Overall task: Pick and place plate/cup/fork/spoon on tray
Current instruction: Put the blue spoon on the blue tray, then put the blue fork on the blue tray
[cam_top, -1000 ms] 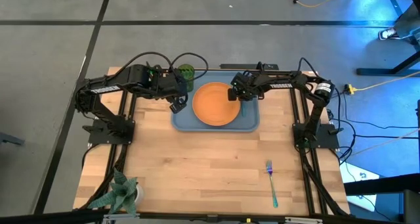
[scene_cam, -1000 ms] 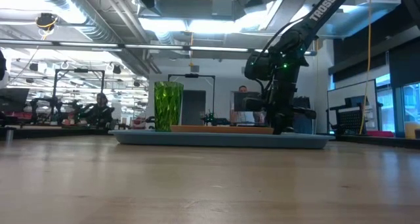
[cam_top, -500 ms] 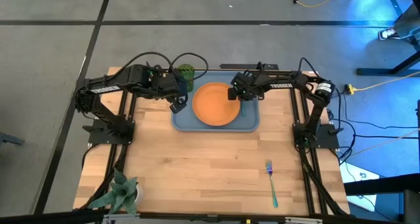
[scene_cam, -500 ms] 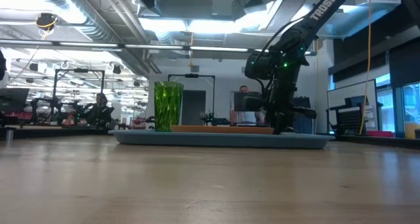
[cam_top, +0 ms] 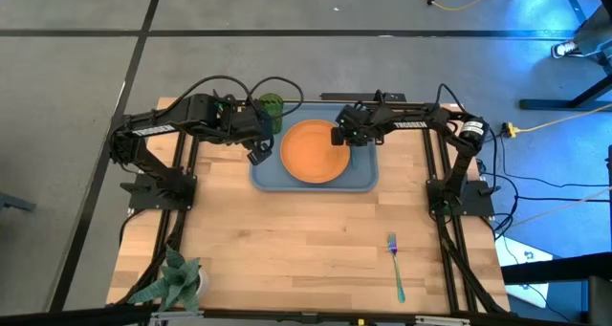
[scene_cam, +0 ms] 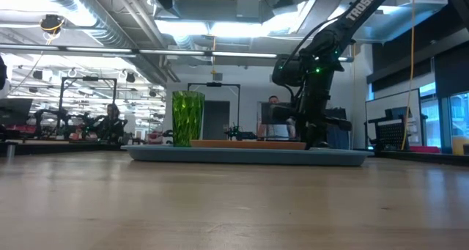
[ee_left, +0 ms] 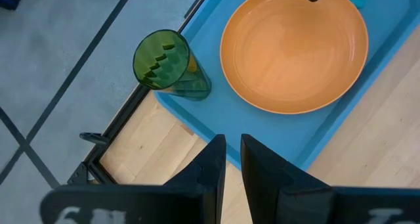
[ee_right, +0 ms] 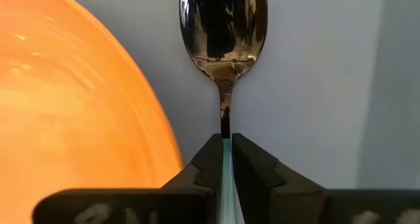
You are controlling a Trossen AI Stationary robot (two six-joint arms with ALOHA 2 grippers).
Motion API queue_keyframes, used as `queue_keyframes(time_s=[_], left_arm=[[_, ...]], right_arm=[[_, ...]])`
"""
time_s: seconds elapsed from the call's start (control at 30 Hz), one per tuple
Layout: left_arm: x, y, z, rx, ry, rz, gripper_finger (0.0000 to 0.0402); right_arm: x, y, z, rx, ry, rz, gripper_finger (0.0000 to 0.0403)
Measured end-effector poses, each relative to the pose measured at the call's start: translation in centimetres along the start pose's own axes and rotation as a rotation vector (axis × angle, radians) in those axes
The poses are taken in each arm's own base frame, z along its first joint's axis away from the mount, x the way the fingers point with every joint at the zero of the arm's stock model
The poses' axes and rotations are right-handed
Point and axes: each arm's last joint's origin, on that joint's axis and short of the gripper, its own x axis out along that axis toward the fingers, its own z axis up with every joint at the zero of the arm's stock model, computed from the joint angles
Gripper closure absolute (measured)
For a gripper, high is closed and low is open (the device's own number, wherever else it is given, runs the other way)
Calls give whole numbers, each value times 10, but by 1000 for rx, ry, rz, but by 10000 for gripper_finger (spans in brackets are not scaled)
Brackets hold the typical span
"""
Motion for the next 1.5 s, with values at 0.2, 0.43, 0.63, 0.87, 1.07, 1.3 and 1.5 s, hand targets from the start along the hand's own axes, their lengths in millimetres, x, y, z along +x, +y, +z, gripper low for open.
queue_keyframes(time_s=[0.2,0.43,0.63,0.87,1.07,1.3,1.5], left_arm=[[0,0,0,0,0,0,360],[0,0,0,0,0,0,360],[0,0,0,-1,0,0,360],[0,0,0,-1,0,0,360],[0,0,0,-1,-1,0,360],[0,0,0,-2,0,0,360],[-2,-4,-2,13,10,-33,360]], right_arm=[[0,-1,0,-36,2,-5,363],[0,-1,0,-28,-2,-9,363],[-3,-1,0,-35,0,-3,363],[-13,-2,0,-57,21,15,363],[-38,-6,-10,-125,63,1,363],[-106,-11,-48,-235,62,33,363],[-162,-21,-107,-311,144,113,363]])
